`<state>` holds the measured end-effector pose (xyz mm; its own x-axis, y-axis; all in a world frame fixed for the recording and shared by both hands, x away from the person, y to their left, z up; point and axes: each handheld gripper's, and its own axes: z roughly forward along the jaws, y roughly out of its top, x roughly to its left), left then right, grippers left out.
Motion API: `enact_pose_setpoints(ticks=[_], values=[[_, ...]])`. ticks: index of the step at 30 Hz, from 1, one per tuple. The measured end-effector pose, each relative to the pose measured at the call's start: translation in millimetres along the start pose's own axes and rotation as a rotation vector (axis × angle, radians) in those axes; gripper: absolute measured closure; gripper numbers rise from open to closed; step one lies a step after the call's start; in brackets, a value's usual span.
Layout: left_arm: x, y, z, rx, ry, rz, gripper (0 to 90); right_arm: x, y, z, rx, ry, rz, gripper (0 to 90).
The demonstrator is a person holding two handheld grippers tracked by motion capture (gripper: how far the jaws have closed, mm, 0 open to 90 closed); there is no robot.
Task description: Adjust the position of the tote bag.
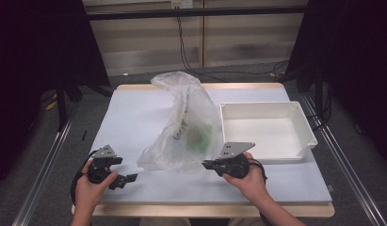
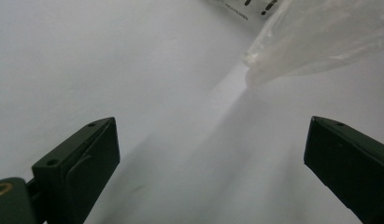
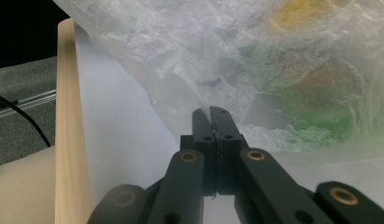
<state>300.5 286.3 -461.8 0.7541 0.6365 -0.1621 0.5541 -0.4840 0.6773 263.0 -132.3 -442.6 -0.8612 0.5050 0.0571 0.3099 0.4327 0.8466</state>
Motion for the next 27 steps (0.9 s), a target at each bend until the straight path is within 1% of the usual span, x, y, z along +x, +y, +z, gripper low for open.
enact_pose_setpoints(ticks=[1, 3, 5, 7, 8, 9, 11, 12, 13, 14, 15, 16, 18, 19, 20, 21, 22, 23, 24, 25, 26, 27], values=[[-0.5, 1.5, 1.9, -0.009, -0.005, 0.004, 3.3, 0.0, 0.0, 0.0, 0.0, 0.0, 0.0, 90.0], [-2.7, 6.0, 5.3, 0.0, -0.011, 0.017, 3.5, -3.2, -4.2, -6.5, -0.002, -0.018, 0.009, 90.0], [-3.9, 8.1, 7.7, -0.002, -0.011, 0.023, 3.7, -4.0, -5.2, -7.8, -0.003, -0.024, 0.013, 90.0], [-5.2, 11.9, 11.1, 0.001, -0.015, 0.024, 5.6, -6.9, -10.5, -13.7, 0.009, -0.051, 0.023, 90.0], [-5.8, 13.5, 13.2, -0.005, -0.023, 0.018, 5.6, -6.9, -10.5, -13.7, 0.009, -0.051, 0.023, 90.0], [-6.3, 15.3, 14.6, -0.003, -0.026, 0.018, 5.6, -9.0, -14.2, -17.3, 0.016, -0.06, 0.034, 90.0], [-7.3, 18.4, 17.5, -0.007, -0.033, 0.022, 5.6, -10.0, -16.2, -19.9, 0.018, -0.069, 0.039, 90.0], [-8.2, 19.5, 18.9, -0.008, -0.029, 0.022, 5.6, -10.8, -17.4, -21.6, 0.017, -0.072, 0.041, 90.0], [-8.1, 20.9, 19.6, 0.001, -0.029, 0.031, 5.6, -12.0, -18.7, -23.9, 0.015, -0.078, 0.041, 90.0], [-7.8, 21.8, 21.1, -0.003, -0.031, 0.036, 5.5, -12.8, -20.0, -26.8, 0.014, -0.087, 0.049, 90.0], [-7.9, 22.8, 22.0, -0.001, -0.025, 0.033, 5.3, -14.7, -22.5, -31.9, 0.01, -0.098, 0.051, 90.0], [-7.2, 23.8, 23.1, -0.001, -0.028, 0.033, 5.3, -15.4, -23.8, -34.0, 0.007, -0.102, 0.057, 90.0], [-6.3, 26.8, 25.3, -0.002, -0.024, 0.033, 5.3, -15.7, -24.9, -35.7, 0.006, -0.103, 0.066, 90.0], [-5.8, 28.9, 26.8, -0.004, -0.023, 0.034, 5.2, -16.5, -27.4, -38.2, 0.005, -0.114, 0.072, 90.0], [-5.5, 31.1, 28.3, -0.008, -0.02, 0.036, 5.2, -16.5, -27.4, -38.2, 0.005, -0.114, 0.072, 90.0], [-6.1, 36.1, 31.8, -0.012, -0.032, 0.04, 5.2, -17.3, -29.9, -39.7, 0.008, -0.118, 0.073, 90.0], [-6.1, 36.1, 31.8, -0.012, -0.032, 0.04, 5.2, -17.3, -29.9, -39.7, 0.008, -0.118, 0.073, 90.0], [-7.1, 39.1, 33.6, -0.012, -0.032, 0.046, 5.2, -17.2, -30.5, -40.3, 0.008, -0.119, 0.08, 90.0], [-8.4, 42.2, 36.5, -0.013, -0.035, 0.055, 5.2, -17.5, -31.2, -40.8, 0.008, -0.119, 0.077, 90.0], [-9.1, 45.9, 39.1, -0.008, -0.033, 0.07, 4.8, -17.5, -31.6, -41.2, 0.007, -0.122, 0.078, 90.0], [-9.7, 49.0, 41.4, -0.01, -0.037, 0.076, 4.4, -17.5, -31.8, -41.9, 0.008, -0.122, 0.083, 90.0], [-10.1, 51.2, 42.8, -0.009, -0.032, 0.077, 4.4, -17.5, -31.8, -41.9, 0.008, -0.122, 0.083, 90.0]])
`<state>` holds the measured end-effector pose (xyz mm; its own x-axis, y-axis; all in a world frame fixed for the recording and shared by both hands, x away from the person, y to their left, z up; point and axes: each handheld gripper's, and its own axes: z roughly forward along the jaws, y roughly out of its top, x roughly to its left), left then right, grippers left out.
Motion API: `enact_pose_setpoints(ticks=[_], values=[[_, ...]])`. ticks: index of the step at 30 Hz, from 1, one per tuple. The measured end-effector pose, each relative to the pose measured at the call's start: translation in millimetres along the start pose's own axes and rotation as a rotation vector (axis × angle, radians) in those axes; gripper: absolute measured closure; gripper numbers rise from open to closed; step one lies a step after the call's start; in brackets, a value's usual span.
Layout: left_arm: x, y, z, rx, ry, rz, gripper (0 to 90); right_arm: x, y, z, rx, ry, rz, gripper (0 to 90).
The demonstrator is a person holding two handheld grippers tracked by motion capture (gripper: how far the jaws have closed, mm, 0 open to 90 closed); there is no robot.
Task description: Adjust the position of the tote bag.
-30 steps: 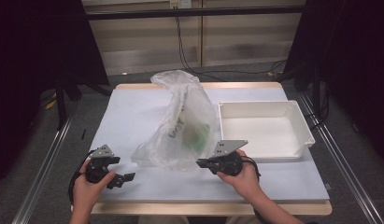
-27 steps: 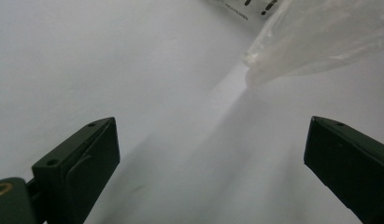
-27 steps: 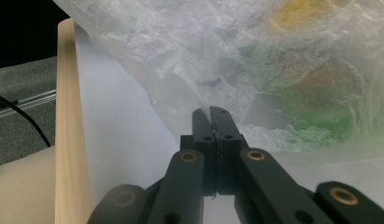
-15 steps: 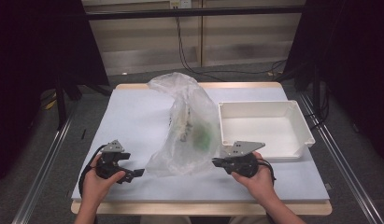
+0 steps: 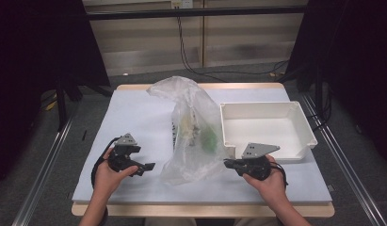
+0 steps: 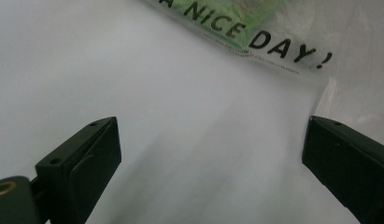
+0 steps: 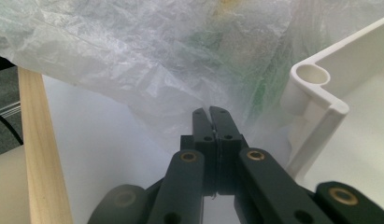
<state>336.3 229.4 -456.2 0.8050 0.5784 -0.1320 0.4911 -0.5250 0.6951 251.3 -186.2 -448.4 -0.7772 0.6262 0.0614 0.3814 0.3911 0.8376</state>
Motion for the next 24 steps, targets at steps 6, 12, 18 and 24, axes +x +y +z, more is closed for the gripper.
enact_pose_setpoints(ticks=[6, 12, 18, 24], values=[[5.6, 12.5, 9.8, -0.019, 0.002, -0.004, 4.4, 1.0, 0.4, -1.4, 0.0, 0.0, 0.002, 90.0], [14.3, 25.0, 24.3, -0.034, 0.007, -0.017, 4.1, 3.2, 0.7, 0.1, -0.009, 0.008, -0.002, 85.4], [15.0, 36.2, 35.8, -0.04, 0.008, -0.008, 4.2, 7.3, 3.0, 0.7, -0.014, 0.018, 0.006, 66.0], [10.2, 32.0, 38.2, -0.03, 0.006, 0.002, 8.7, 12.2, 8.5, 0.3, 0.018, 0.032, 0.005, 44.3]])
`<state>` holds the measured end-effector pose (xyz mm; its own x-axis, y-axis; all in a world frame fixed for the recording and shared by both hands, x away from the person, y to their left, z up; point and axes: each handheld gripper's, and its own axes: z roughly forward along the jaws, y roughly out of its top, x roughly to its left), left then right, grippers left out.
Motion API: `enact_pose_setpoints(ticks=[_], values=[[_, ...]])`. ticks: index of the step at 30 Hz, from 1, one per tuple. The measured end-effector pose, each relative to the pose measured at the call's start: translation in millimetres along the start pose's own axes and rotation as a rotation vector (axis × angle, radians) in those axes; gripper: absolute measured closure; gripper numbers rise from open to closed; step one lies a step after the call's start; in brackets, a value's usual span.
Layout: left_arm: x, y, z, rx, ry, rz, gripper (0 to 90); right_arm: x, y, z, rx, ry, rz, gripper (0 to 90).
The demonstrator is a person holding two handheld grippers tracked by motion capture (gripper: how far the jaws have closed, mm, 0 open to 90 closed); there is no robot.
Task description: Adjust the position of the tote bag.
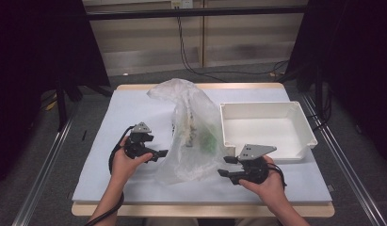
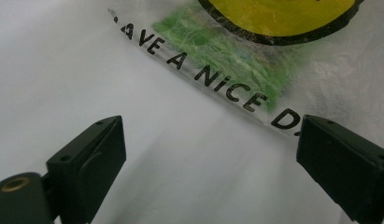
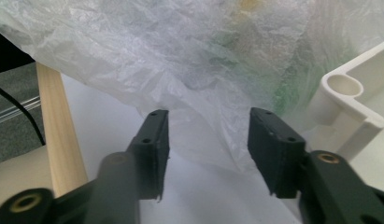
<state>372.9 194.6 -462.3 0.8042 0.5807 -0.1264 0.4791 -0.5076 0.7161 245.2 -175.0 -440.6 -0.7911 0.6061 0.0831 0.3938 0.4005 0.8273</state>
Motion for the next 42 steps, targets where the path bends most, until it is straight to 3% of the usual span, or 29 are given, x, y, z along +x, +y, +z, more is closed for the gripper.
enact_pose_setpoints(ticks=[9, 19, 21, 24, 28, 29, 31, 33, 35, 42], values=[[6.5, 2.6, 0.8, -0.012, 0.018, -0.004, 11.9, 1.3, 2.0, -10.7, 0.004, 0.01, -0.009, 29.1], [6.0, 23.1, 30.3, -0.001, 0.019, 0.069, 12.9, -5.6, -6.5, -18.6, -0.013, -0.014, 0.012, 28.2], [5.4, 27.6, 37.7, -0.017, -0.006, 0.074, 14.3, -6.1, -6.9, -19.0, -0.019, -0.01, 0.013, 28.0], [1.9, 33.6, 45.9, 0.008, -0.005, 0.097, 14.3, -6.9, -7.6, -19.2, -0.023, -0.008, 0.009, 27.9], [-1.9, 38.2, 56.5, -0.021, -0.013, 0.097, 12.6, -7.1, -8.5, -19.0, -0.024, -0.012, 0.014, 27.8], [-2.5, 39.1, 57.8, -0.012, -0.015, 0.116, 13.5, -6.9, -8.7, -18.9, -0.024, -0.009, 0.014, 27.6], [-4.6, 39.6, 61.0, -0.028, -0.032, 0.125, 18.0, -6.7, -9.0, -18.7, -0.025, -0.007, 0.009, 27.6], [-6.7, 41.4, 60.5, -0.015, -0.064, 0.124, 32.0, -6.9, -9.2, -18.9, -0.025, -0.007, 0.009, 27.6], [-7.7, 42.9, 60.1, -0.005, -0.094, 0.141, 40.6, -8.0, -9.7, -19.4, -0.029, -0.009, 0.01, 27.6], [-8.8, 41.5, 54.3, 0.003, -0.11, 0.119, 73.0, -9.0, -9.3, -20.4, -0.036, -0.014, 0.018, 27.1]])
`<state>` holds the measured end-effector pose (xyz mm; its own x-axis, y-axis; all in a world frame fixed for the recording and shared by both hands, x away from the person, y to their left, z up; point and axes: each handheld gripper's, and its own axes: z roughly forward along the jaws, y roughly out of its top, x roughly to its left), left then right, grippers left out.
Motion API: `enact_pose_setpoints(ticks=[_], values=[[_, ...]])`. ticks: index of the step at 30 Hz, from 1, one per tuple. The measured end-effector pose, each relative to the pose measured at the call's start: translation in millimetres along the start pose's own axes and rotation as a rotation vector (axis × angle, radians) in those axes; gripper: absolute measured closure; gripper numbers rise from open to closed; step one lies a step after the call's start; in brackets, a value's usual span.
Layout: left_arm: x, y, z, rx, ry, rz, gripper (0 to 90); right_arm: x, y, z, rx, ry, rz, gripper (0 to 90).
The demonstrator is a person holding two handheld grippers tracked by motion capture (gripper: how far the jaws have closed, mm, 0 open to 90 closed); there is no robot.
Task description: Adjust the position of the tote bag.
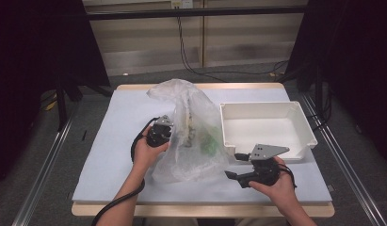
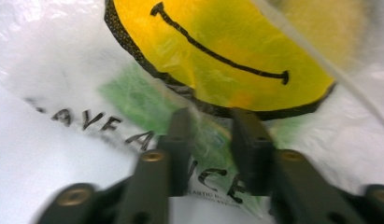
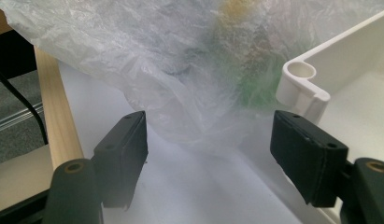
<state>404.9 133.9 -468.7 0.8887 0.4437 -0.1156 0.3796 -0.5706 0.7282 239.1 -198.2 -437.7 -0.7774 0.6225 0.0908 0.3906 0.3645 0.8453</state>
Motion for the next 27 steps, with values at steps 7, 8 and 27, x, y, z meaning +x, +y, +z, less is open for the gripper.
enact_pose_setpoints(ticks=[7, 8, 27], values=[[-1.8, -5.5, -13.1, 0.008, 0.003, -0.023, 83.3, 7.8, 5.8, 10.3, 0.013, 0.026, -0.028, 26.7], [-0.7, -8.9, -15.4, -0.01, -0.001, -0.04, 83.2, 9.5, 6.6, 12.0, 0.017, 0.027, -0.03, 26.7], [-0.5, -39.1, -56.9, -0.044, 0.038, -0.061, 89.9, 20.8, 18.1, 41.9, 0.061, 0.043, -0.147, 82.6]])
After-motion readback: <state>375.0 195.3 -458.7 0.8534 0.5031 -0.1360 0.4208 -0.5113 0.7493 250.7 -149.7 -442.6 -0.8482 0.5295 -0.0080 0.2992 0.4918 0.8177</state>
